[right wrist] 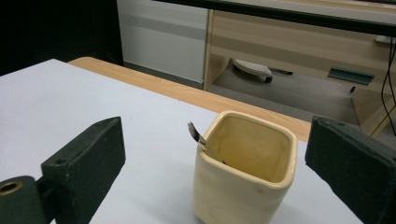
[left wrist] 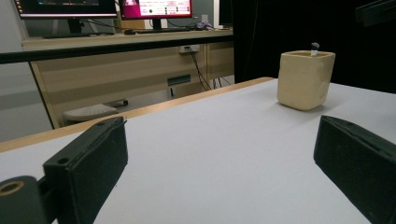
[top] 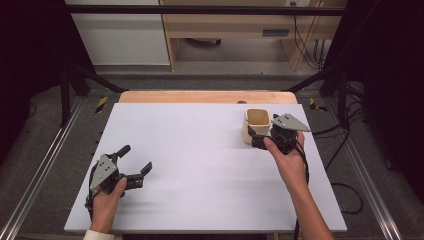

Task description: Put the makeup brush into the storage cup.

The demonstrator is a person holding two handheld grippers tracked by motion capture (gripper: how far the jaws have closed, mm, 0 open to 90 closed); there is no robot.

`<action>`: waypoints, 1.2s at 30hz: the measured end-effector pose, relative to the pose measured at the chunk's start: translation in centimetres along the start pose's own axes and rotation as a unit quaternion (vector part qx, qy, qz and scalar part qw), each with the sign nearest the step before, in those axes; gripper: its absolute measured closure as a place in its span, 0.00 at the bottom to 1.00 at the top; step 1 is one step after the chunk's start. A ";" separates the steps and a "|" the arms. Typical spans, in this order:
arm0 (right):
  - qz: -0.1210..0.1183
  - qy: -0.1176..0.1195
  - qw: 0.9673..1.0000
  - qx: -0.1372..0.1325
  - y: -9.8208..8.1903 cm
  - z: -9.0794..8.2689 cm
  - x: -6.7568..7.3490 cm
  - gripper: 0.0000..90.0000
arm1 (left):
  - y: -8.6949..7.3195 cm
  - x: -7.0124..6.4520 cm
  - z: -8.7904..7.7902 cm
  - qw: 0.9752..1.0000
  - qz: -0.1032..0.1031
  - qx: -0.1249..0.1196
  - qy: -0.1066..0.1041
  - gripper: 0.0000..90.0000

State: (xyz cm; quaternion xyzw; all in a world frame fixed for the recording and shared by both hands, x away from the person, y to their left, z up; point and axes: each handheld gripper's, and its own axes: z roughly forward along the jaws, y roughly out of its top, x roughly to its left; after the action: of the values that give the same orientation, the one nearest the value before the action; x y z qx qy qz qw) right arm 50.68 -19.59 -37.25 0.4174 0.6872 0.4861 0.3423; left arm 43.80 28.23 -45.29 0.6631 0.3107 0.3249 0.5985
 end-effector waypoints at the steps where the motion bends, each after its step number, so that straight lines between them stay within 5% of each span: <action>1: -0.001 0.000 1.000 0.002 0.0 -0.2 -0.1 0.06 | 0.0 0.0 0.0 1.000 -0.001 -0.001 0.000 0.03; 9: 0.002 -0.002 1.000 0.007 -0.2 -1.7 -1.2 0.06 | 0.0 0.1 0.2 1.000 -0.006 0.002 -0.002 0.03; 24: -0.001 -0.006 1.000 0.009 -0.9 -5.1 -3.1 0.07 | 1.7 -1.1 1.7 0.999 0.029 0.024 -0.021 0.03; 36: 0.004 -0.007 1.000 0.004 -1.5 -6.6 -3.7 0.06 | 1.4 -0.9 0.2 0.999 0.027 0.034 -0.015 0.03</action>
State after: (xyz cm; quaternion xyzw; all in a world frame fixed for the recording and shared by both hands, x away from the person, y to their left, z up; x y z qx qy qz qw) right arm 46.08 -25.75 -36.47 0.4250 0.6850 0.4819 0.3434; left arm 43.48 27.29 -43.99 0.6956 0.2948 0.3203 0.5715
